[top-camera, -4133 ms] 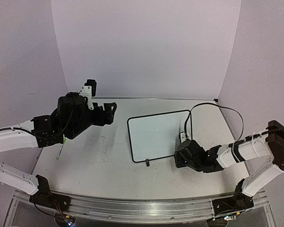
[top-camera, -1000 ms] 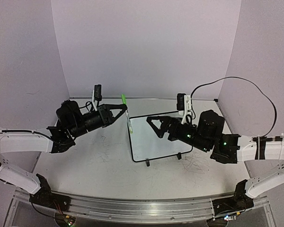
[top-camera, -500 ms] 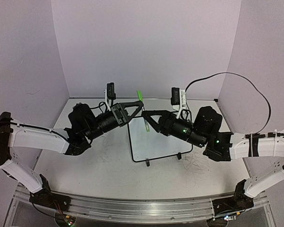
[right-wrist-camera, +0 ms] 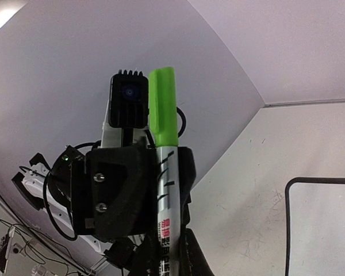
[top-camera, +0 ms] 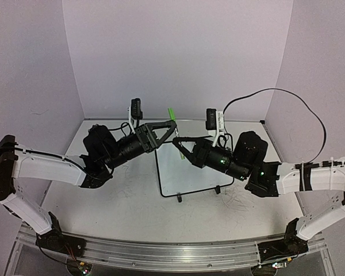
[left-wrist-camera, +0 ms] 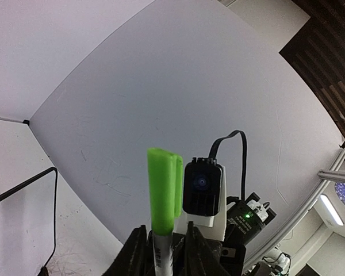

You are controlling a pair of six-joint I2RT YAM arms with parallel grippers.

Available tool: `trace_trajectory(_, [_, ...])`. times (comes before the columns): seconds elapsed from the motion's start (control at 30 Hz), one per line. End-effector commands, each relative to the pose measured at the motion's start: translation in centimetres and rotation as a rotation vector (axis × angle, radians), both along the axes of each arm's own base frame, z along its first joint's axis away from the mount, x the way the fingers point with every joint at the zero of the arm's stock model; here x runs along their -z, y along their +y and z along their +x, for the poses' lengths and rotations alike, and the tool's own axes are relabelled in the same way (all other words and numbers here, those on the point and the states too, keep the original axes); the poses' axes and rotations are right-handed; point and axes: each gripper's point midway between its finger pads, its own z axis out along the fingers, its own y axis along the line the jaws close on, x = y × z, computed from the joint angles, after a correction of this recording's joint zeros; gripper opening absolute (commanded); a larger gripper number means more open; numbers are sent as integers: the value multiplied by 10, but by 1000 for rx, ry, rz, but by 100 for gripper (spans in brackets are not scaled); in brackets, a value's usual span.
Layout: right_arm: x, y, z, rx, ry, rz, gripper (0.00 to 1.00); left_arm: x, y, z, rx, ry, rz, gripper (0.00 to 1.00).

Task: Write a sentence on the whiteboard
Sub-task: Pass from the left arm to the right, then pass from the right arm to the left

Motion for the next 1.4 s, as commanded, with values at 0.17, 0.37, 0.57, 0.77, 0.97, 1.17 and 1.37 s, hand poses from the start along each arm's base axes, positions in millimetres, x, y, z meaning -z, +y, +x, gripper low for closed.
trace_trajectory(0.17, [23, -48, -3, 130, -228, -372, 0, 12, 22, 0, -113, -59, 282, 73])
trace_trajectory(0.37, [43, -51, -28, -34, -337, -581, 0, 25, 6, -12, 52, -58, 447, 77])
trace_trajectory(0.57, [53, -53, -21, -18, -343, -661, 0, 18, -12, -24, 186, -50, 500, 77])
trace_trajectory(0.77, [57, -51, -17, -2, -341, -678, 0, 53, -23, -10, 185, 108, 643, 72])
trace_trajectory(0.97, [50, -60, -14, 47, -360, -666, 0, 61, -14, 7, 86, 213, 681, 75])
trace_trajectory(1.17, [49, -61, -13, 52, -367, -669, 0, 60, -24, 0, 157, 237, 661, 65])
trace_trajectory(1.37, [55, -61, -12, 59, -361, -682, 0, 46, -30, -6, 206, 231, 607, 74])
